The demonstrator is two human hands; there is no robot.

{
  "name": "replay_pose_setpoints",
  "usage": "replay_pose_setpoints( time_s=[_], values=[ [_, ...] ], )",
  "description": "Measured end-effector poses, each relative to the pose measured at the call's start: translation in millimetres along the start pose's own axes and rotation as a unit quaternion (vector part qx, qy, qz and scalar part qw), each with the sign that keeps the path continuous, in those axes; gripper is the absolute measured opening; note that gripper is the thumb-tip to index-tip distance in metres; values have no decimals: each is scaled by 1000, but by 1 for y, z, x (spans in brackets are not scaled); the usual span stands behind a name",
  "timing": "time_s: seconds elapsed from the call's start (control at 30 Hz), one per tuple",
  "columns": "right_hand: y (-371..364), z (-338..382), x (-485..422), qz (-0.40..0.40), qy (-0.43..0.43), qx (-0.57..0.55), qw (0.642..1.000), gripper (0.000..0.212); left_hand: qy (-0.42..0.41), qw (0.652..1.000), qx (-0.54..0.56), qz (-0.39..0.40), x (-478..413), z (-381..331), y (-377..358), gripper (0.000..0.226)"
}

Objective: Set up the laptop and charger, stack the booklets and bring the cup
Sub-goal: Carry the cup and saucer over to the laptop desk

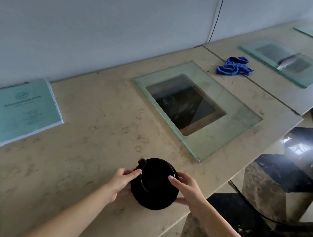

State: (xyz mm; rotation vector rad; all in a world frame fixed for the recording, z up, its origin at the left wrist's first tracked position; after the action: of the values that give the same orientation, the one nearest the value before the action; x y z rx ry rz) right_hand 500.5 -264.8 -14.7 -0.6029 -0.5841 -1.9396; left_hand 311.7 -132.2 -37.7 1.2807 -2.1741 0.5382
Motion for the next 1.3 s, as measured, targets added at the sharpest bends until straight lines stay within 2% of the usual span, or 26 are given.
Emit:
replay_pose_setpoints(
  time_s=[0.1, 0.43, 0.6, 0.73, 0.93, 1.2, 1.3],
  values=[
    [-42, 12, 5, 38, 16, 33, 999, 39, -25, 999, 34, -28, 27, 5, 43, 21],
    [-228, 30, 75, 168, 76, 141, 973, 40, -49, 971, 175, -156, 168, 54, 214, 18],
    [-337, 8, 134, 230, 94, 200, 948, 39, -67, 943, 247, -214, 260, 109, 296, 27],
    [-431, -7, 181, 280, 104, 231, 926, 40, -73, 907, 311, -274, 322, 151, 367, 18],
    [-555, -23, 233, 360, 120, 271, 885, 42, -81, 851, 364, -369, 397, 194, 457, 18],
    [-700, -24, 245, 414, 104, 303, 852, 40, -77, 800, 411, -430, 434, 215, 571, 31],
    [-748, -14, 243, 418, 94, 304, 851, 38, -75, 796, 408, -440, 440, 205, 616, 30]
  ],
)
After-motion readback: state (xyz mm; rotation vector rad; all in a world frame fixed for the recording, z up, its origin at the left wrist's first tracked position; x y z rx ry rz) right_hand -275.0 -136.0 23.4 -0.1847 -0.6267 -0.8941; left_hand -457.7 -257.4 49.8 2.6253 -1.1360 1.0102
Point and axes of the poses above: each hand's wrist, its own x-axis away from the middle knuckle, its own y-axis out of the back of the hand, z = x × y, the point moved 5 cm from there along -x, towards the middle knuckle, and after that the axes turned 8 degrees about x, right-handed, at the moved point
